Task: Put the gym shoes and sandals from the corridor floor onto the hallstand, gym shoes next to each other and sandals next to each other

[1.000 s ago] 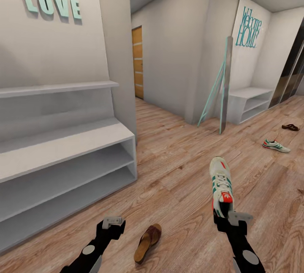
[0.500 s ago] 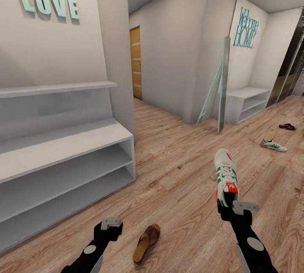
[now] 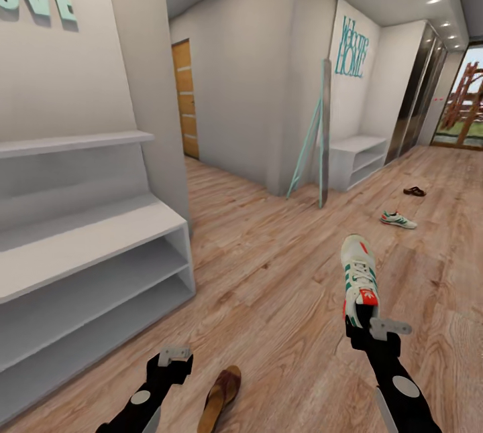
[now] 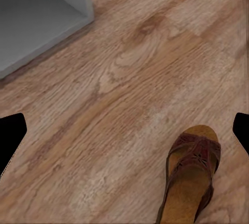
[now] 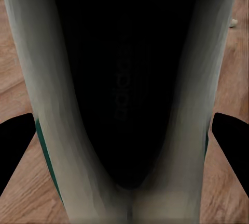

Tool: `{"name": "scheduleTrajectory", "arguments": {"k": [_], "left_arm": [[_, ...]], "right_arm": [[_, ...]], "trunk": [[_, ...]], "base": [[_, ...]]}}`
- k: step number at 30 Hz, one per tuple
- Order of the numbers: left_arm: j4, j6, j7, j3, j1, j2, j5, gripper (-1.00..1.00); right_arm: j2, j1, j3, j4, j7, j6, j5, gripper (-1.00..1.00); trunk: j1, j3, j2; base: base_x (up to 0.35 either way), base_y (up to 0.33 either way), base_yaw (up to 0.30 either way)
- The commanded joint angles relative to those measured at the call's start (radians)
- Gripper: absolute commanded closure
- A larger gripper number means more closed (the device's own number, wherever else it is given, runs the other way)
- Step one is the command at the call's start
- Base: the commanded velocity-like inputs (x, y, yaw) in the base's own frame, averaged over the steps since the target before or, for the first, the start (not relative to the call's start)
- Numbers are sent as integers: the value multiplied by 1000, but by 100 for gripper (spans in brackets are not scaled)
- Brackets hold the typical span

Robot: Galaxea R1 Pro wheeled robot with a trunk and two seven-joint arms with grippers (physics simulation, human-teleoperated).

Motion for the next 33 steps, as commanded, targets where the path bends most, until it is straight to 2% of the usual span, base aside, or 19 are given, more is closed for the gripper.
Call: {"name": "scheduleTrajectory", "arguments": {"k": [1,5,11,28,33], "left_arm": [[1,-3,3,-4,0,1,1,-100],[0,-4,2,-2,0,4,1,-100],[1,-4,-6,-5,1,5,-1,-100],[1,0,-8,-5,1,6,-1,-100],[1,0,-5,-5,1,6,-1,-100]], "right_arm": [[0,0,1,-2,-4,7,2,100],[1,0,1,-2,-4,7,3,100],[3,0,0,-2,-4,7,2,100],[4,0,0,-1,-4,7,2,100],[4,0,0,-1,-4,7,2,100]], "trunk": [[0,-2,0],[0,-5,0],[0,-8,0],[65,-83,-119],[85,-106,-154]], "base": [[249,225,-285],[146,132,-260],[17,15,-88],[0,0,-167],[0,0,-55]]}}
